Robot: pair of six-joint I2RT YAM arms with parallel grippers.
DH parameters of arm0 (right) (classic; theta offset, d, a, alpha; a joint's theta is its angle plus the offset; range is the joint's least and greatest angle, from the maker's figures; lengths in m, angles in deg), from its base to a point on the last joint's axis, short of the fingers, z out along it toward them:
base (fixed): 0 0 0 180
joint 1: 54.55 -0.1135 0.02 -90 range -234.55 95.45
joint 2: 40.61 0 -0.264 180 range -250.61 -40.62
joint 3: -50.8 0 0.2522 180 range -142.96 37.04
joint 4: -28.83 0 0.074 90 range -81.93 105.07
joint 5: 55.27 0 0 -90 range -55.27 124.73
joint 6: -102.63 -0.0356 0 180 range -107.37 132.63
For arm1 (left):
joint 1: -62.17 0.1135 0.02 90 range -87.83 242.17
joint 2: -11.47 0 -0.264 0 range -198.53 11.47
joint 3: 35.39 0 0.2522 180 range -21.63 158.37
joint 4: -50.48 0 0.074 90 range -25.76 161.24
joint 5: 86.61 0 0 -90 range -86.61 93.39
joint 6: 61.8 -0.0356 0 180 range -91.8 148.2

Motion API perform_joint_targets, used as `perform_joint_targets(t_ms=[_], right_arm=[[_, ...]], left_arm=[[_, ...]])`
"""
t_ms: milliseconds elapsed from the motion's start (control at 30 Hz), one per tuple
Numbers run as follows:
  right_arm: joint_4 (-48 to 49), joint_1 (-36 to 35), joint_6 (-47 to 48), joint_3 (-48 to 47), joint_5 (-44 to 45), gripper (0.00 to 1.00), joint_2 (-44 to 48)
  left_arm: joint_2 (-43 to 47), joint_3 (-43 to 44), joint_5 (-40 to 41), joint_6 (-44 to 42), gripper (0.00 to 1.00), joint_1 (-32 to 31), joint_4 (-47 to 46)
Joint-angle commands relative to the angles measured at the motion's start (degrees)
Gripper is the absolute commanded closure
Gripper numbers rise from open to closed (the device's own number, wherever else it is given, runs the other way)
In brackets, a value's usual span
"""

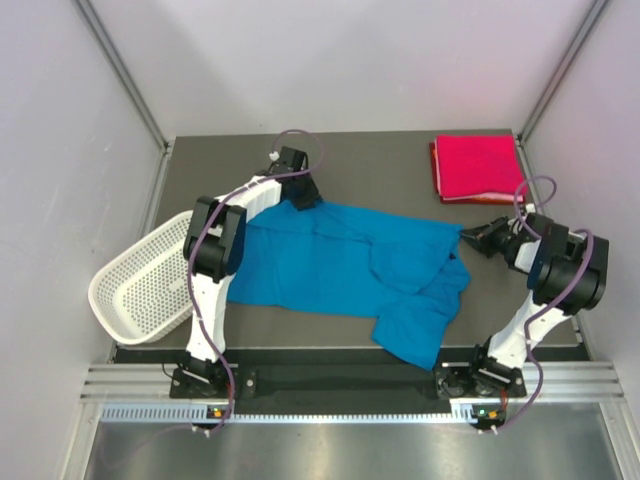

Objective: Fold and stack the t-shirts
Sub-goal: Fold the tshirt

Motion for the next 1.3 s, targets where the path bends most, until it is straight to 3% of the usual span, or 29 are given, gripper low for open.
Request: perform_joint_targets(t_ms=[0, 267, 433, 567, 667, 700, 800, 1000, 1100, 1267], right_arm=[[9.65, 0.09, -3.02, 0.33, -1.68, 1.0, -1.02], [4.74, -1.75, -2.14, -4.06, 2.79, 1.0, -0.15], [-12.1, -2.45, 4.62, -12.23, 9.9, 1.0, 1.26], [-19.25, -3.33, 7.53, -17.15, 12.99, 0.97, 1.0], [-23.39, -3.68, 9.29, -21.02, 13.87, 0.89, 0.12], [-25.92, -3.77, 9.72, -22.07, 14.05, 0.79, 0.29], [-29.45, -4.47, 10.69, -23.83, 15.97, 0.75, 1.87], [-52.18, -8.51, 11.32, -29.29, 29.5, 0.63, 7.76], [-55.38, -10.19, 10.35, -24.92, 32.41, 0.62, 13.29], [-58.9, -12.38, 8.94, -17.26, 36.37, 0.62, 22.96]], left_arm=[[-7.94, -2.76, 7.69, -2.26, 0.59, 2.21, 5.16], [-4.26, -2.06, 1.64, -1.82, 0.58, 2.21, 2.35], [0.05, -0.12, -3.29, -4.62, 0.57, 2.21, 1.91], [3.82, 2.6, -3.29, -7.7, 0.57, 2.21, 4.98], [6.72, 3.39, -1.28, -11.21, 0.57, 2.21, 8.66], [7.52, 2.96, -0.57, -12.96, 0.57, 2.21, 9.37], [10.95, 1.56, 2.24, -15.95, 0.57, 2.21, 12.71], [17.8, -2.49, 4.97, -21.14, 0.57, 2.56, 14.38], [19.04, -2.4, 9.53, -23.43, 0.57, 4.13, 17.27], [20.1, -3.55, 9.19, -25.72, 0.57, 9.06, 21.32]])
